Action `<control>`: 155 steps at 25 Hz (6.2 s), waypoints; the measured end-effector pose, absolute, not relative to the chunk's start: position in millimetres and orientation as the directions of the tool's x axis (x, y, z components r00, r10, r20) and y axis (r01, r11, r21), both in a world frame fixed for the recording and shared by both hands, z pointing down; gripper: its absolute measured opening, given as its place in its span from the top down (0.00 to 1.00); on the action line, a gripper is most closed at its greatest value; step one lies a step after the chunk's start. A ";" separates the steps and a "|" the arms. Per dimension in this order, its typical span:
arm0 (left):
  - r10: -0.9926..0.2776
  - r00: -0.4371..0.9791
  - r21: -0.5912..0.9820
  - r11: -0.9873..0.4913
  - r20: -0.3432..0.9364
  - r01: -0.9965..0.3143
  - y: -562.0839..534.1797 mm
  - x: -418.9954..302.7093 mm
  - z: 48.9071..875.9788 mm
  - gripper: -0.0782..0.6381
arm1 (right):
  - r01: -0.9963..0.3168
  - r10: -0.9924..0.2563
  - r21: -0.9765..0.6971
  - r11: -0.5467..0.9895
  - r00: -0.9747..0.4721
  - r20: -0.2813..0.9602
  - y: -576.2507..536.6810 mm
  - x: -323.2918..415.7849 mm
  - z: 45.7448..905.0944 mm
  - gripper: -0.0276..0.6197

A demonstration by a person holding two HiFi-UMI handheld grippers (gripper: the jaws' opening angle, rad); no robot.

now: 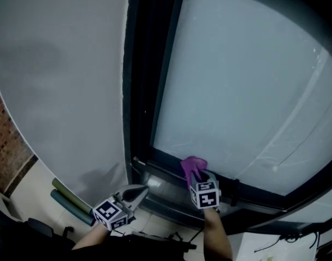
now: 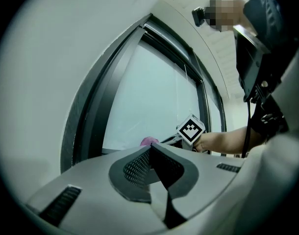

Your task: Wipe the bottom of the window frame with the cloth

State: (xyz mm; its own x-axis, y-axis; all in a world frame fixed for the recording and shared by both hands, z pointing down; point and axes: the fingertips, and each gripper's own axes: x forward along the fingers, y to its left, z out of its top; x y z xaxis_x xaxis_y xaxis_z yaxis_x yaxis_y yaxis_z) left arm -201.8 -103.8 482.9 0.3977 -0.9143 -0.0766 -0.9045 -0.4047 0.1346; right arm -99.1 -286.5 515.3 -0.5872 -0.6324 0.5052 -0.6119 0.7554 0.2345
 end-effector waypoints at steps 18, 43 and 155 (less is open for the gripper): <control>-0.867 0.491 0.147 -0.497 -0.078 -0.855 -120.1 -175.8 489.2 0.89 | -0.788 -0.785 0.232 0.570 -0.439 0.438 -296.5 -24.5 513.0 0.84; -0.854 0.513 0.194 -0.520 -0.089 -0.832 -105.8 -185.7 510.0 0.89 | -0.912 -0.923 -0.350 0.213 -0.306 0.233 -293.1 38.8 509.3 0.84; -0.587 0.798 0.015 -0.807 -0.137 -0.590 -253.1 92.0 448.2 0.89 | -0.850 -0.891 0.421 0.317 -0.115 0.440 -339.1 260.4 506.6 0.84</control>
